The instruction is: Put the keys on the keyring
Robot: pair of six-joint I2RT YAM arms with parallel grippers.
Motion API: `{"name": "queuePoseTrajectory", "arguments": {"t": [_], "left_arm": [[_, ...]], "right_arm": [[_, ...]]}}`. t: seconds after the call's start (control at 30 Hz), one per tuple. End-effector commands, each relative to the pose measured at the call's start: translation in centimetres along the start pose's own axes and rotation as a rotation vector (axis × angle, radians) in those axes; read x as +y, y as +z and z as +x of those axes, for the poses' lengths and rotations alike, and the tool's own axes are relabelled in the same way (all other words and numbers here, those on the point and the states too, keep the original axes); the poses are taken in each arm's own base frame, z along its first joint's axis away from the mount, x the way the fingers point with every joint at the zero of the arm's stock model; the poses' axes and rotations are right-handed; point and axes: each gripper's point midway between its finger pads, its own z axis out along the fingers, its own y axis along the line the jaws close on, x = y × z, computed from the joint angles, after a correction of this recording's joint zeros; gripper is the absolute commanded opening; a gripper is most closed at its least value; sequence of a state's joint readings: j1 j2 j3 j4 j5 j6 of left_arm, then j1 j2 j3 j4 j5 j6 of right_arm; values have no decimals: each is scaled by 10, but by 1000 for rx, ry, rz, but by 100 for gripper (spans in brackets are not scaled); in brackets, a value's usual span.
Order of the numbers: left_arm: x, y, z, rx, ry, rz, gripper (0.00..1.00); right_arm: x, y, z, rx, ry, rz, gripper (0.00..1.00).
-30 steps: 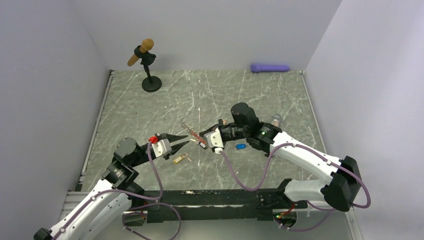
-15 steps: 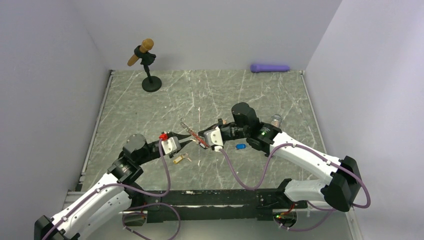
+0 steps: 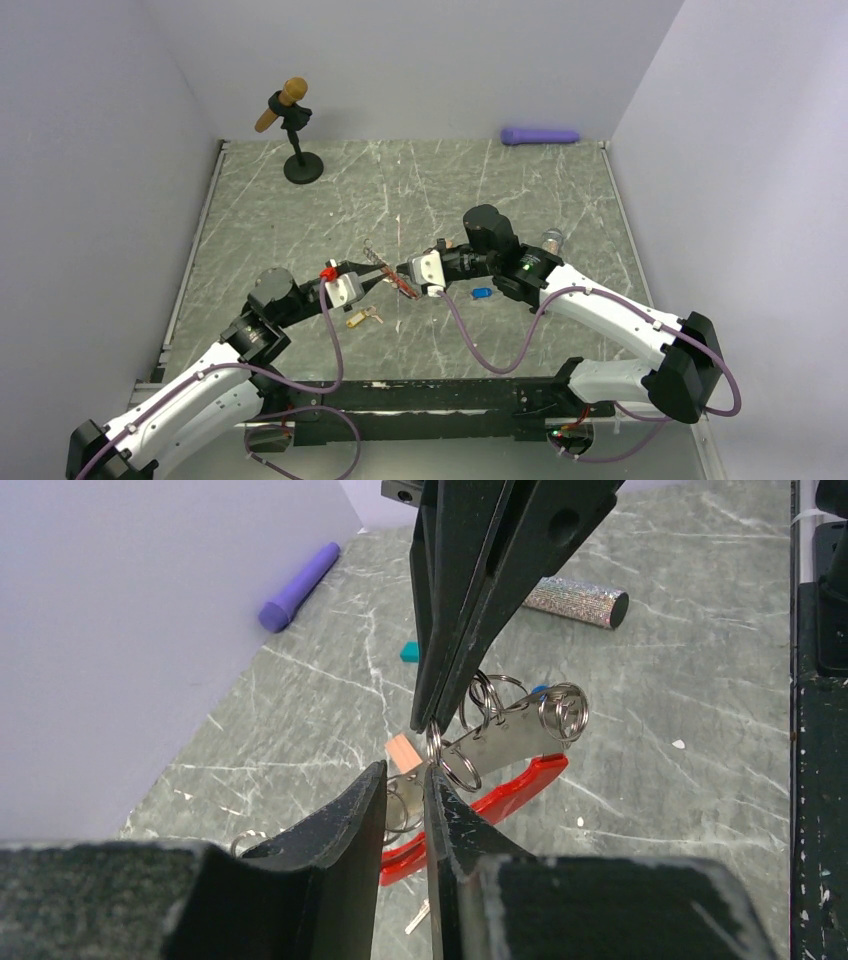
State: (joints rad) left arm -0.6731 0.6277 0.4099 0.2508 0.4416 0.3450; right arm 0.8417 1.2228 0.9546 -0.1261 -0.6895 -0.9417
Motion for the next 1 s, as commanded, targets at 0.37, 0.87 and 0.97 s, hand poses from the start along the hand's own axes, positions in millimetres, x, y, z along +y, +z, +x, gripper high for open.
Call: {"name": "queuePoseTrajectory", "arguments": {"t": [0.37,0.87,0.97], "left_arm": [[-8,6,-16,-52,-1,47,27],[-8,4,-10,-38,-14,30,29],[-6,6,-8,-32,-12,26,29]], "right_arm": [[-23,-1,-29,-74,-8,51,0],[-23,1,-29,-78,24,47,0],[-23,1,-30,-82,28,42,0]]}}
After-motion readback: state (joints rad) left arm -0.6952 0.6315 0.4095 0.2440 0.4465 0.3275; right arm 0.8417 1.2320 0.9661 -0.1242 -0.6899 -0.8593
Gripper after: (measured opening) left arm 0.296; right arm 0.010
